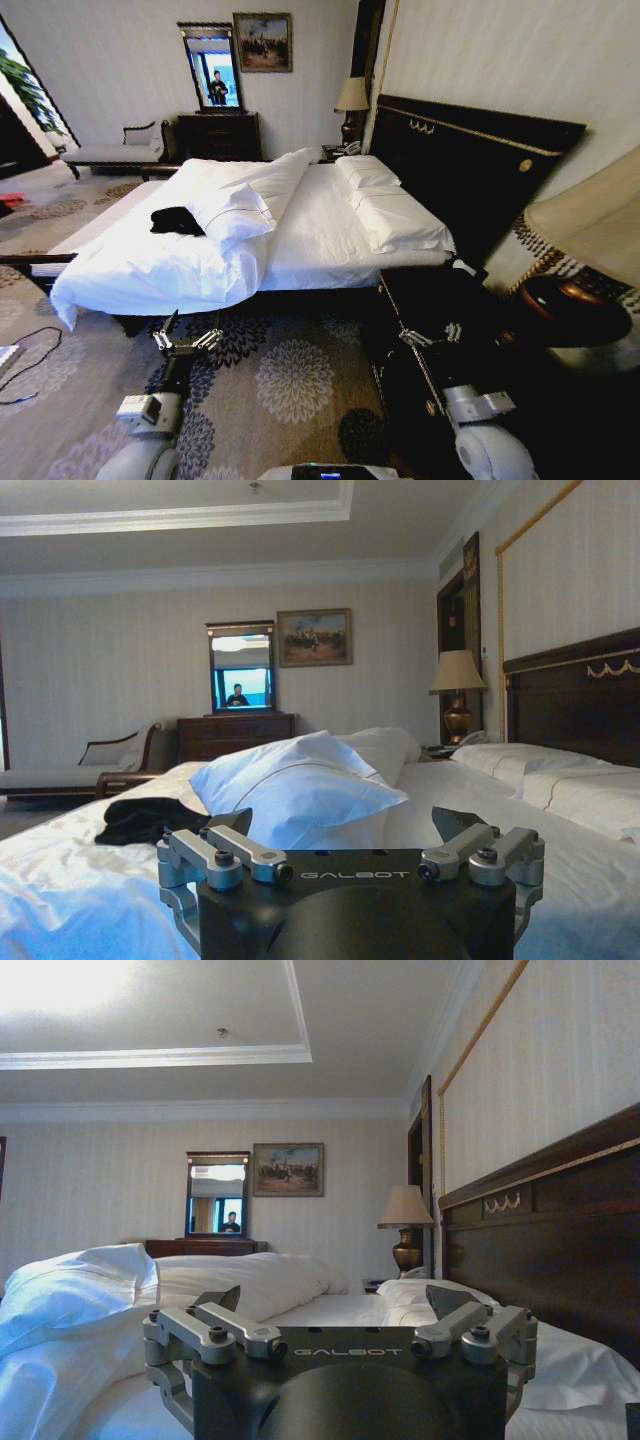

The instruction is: Fold the clothes on the bed.

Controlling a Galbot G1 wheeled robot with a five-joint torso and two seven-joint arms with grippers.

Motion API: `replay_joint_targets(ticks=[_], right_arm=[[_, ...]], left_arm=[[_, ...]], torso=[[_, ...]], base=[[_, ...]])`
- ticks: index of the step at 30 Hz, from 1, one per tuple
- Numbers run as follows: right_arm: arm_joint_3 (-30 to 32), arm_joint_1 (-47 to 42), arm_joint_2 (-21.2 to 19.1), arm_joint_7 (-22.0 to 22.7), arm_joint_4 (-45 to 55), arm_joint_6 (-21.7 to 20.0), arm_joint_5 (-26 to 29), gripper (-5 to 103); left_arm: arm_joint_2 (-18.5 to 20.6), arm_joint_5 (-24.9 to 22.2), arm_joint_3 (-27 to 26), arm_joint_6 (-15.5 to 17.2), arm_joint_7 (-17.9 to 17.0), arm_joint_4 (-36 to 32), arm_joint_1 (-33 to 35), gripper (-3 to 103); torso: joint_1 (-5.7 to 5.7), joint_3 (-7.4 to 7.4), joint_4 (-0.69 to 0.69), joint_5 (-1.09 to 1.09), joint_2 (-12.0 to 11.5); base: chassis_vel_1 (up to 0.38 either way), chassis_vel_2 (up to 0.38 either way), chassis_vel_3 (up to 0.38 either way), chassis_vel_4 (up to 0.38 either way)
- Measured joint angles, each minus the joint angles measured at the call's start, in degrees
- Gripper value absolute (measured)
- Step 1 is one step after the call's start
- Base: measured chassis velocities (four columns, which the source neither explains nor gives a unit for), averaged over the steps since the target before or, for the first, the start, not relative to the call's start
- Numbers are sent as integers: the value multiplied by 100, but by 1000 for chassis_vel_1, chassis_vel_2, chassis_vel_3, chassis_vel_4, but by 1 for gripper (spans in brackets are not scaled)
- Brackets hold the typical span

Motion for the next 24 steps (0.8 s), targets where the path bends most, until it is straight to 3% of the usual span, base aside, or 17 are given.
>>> replay_joint_targets(ticks=[14, 18, 24], right_arm=[[19, 9, -73, 54, 22, -27, 154, 100], [95, 20, -362, 431, 97, -186, 429, 100], [145, 21, -729, 491, 164, -245, 607, 100]], left_arm=[[56, -299, -73, -11, 9, -119, -19, 100], [133, -670, -195, -115, 94, -176, -126, 100], [234, -863, -238, 62, 91, -250, -201, 100]], torso=[[0, 0, -1, 0, 0], [0, 0, -1, 0, 0], [0, 0, -2, 0, 0]], base=[[-81, 83, 76, -83], [-93, 73, 63, -85], [-69, 59, 62, -70]])
